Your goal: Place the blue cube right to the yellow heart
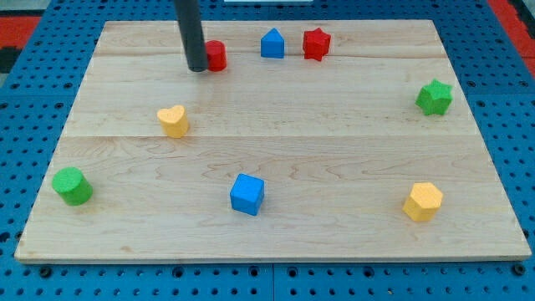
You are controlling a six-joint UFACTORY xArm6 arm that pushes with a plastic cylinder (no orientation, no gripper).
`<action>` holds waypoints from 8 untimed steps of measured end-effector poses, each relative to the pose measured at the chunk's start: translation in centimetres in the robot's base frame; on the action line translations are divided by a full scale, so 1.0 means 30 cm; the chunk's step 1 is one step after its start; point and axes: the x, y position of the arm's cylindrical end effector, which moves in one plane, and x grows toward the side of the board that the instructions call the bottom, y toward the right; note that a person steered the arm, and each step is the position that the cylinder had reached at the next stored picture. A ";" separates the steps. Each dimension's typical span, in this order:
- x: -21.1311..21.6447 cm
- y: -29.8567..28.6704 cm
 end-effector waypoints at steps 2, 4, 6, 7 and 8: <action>-0.043 0.148; -0.013 0.205; 0.474 0.573; 0.710 0.606; 0.847 0.472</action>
